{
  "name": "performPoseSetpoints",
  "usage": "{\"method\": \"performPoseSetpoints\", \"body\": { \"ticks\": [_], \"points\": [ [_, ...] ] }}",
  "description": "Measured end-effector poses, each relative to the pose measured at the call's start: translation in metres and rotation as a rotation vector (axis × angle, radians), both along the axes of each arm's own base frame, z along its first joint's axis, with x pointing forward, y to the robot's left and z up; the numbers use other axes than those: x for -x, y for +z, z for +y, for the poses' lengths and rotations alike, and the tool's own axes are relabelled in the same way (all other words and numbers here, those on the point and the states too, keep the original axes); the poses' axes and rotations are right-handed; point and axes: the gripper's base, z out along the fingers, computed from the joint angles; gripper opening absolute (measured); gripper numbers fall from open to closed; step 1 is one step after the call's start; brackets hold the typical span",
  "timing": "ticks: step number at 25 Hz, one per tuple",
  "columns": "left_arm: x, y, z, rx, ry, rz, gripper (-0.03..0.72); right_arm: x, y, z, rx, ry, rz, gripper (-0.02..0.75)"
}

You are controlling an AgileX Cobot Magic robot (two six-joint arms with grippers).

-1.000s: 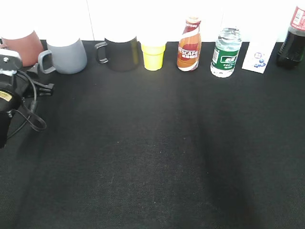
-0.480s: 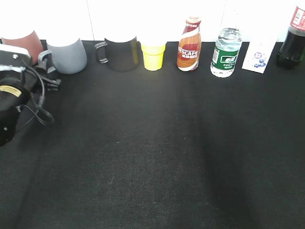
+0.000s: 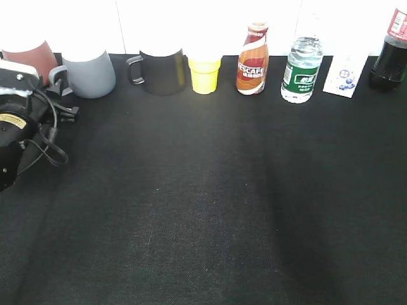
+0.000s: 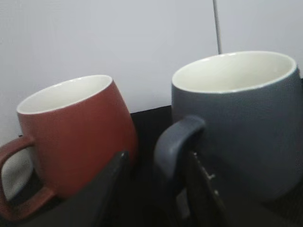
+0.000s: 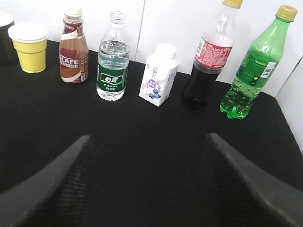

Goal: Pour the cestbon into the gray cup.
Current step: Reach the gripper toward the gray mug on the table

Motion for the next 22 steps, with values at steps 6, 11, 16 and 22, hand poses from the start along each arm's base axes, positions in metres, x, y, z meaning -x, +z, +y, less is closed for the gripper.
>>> {"method": "performPoseSetpoints", "body": {
  "ticks": [6,11,16,22],
  "points": [
    [-0.010,-0.004,-0.002,0.001,-0.003,-0.007,0.312,-0.001,-0.003,0.000,0.006,-0.001,0.002,0.535],
    [-0.021,-0.002,-0.003,0.006,-0.001,-0.040,0.310,-0.002,-0.009,-0.001,0.008,-0.005,0.002,0.535],
    [-0.030,-0.007,-0.003,0.014,0.017,-0.054,0.309,-0.002,-0.009,-0.001,0.008,-0.006,-0.002,0.535],
    [-0.038,-0.011,-0.002,0.016,0.023,-0.061,0.309,-0.002,-0.008,-0.001,0.013,-0.006,-0.010,0.535]
  ]
}}
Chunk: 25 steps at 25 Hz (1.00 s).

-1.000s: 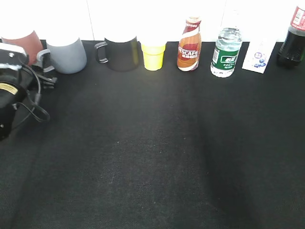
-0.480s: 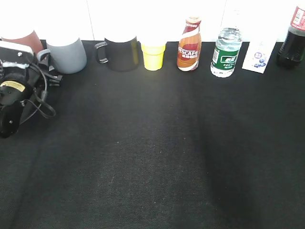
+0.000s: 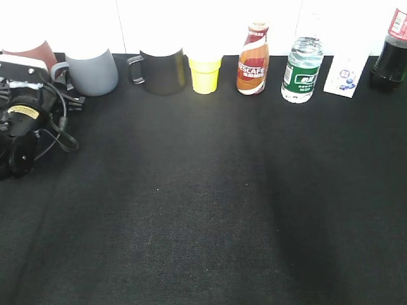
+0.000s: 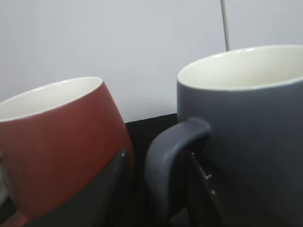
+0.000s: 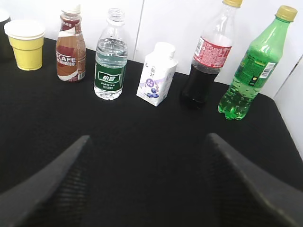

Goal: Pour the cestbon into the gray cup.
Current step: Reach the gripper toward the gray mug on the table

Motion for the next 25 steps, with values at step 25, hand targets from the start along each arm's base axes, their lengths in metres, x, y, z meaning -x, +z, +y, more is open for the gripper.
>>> {"method": "performPoseSetpoints", "body": {
  "ticks": [25],
  "points": [
    [-0.021,-0.004,0.002,-0.001,0.001,-0.041,0.088,0.000,0.001,0.003,0.033,0.040,-0.015,0.534]
  ]
}}
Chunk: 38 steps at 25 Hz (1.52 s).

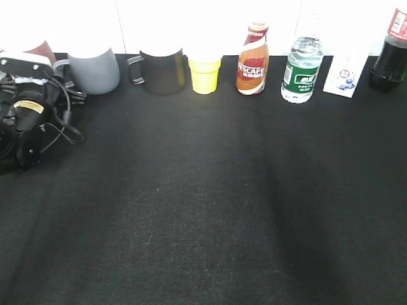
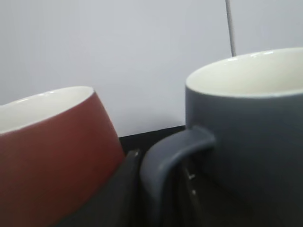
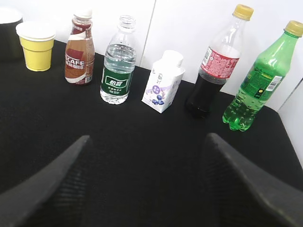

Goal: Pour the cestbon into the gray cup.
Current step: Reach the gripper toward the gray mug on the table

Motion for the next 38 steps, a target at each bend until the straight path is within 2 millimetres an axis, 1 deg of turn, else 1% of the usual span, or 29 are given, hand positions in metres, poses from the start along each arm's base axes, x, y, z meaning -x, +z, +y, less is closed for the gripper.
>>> {"method": "performPoseSetpoints", "body": {
  "ticks": [1,20,24,30,35,36,38],
  "points": [
    [0.000,0.000,0.000,0.000,-0.007,-0.001,0.071,0.000,0.000,0.000,0.001,0.000,0.000,0.534],
    [-0.001,0.000,0.001,-0.009,-0.021,-0.003,0.071,0.000,0.000,0.000,0.002,0.001,0.001,0.534],
    [0.005,0.000,0.002,-0.008,-0.024,0.006,0.071,0.000,0.000,0.000,0.003,0.001,0.001,0.534],
    [0.022,-0.001,0.002,-0.013,-0.044,0.022,0.072,0.000,0.000,0.000,0.003,0.001,0.003,0.534],
    [0.030,0.006,0.002,0.004,-0.060,0.049,0.072,0.000,0.000,0.000,0.003,0.002,0.005,0.533],
    [0.032,0.011,0.001,-0.002,-0.076,0.059,0.071,0.000,-0.001,0.000,0.002,0.002,0.006,0.534],
    [0.036,0.015,-0.002,-0.015,-0.106,0.068,0.067,0.000,-0.001,0.000,0.001,0.002,0.006,0.534]
  ]
}}
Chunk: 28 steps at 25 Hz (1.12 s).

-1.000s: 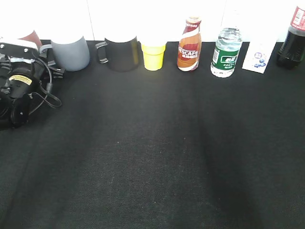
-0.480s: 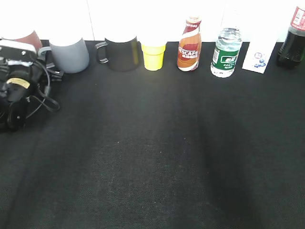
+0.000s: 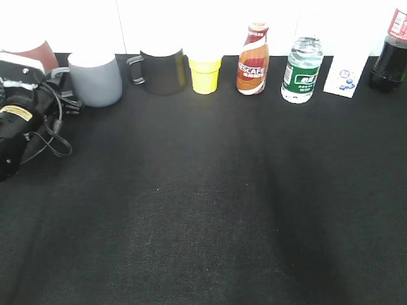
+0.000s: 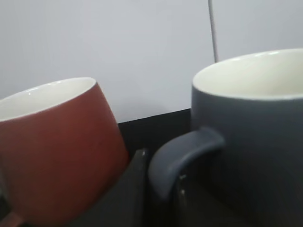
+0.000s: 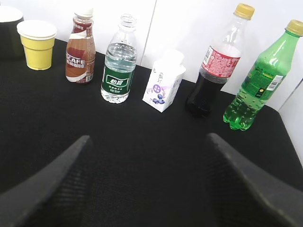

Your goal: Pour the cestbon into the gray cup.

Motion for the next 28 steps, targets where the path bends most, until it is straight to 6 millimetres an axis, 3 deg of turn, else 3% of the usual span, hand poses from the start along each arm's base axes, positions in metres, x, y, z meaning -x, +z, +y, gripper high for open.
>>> {"method": "performPoseSetpoints", "body": {
  "ticks": [12,22,28],
  "points": [
    [0.031,0.028,0.000,-0.022,-0.043,0.008,0.050,0.000,0.000,0.000,-0.005,0.001,0.001,0.534],
    [0.070,0.082,-0.005,0.021,-0.142,-0.092,0.048,0.000,0.001,0.000,-0.007,-0.001,-0.009,0.534],
    [0.088,0.104,-0.011,0.091,-0.243,-0.124,0.048,-0.002,0.003,0.000,-0.040,-0.007,-0.032,0.534]
  ]
}}
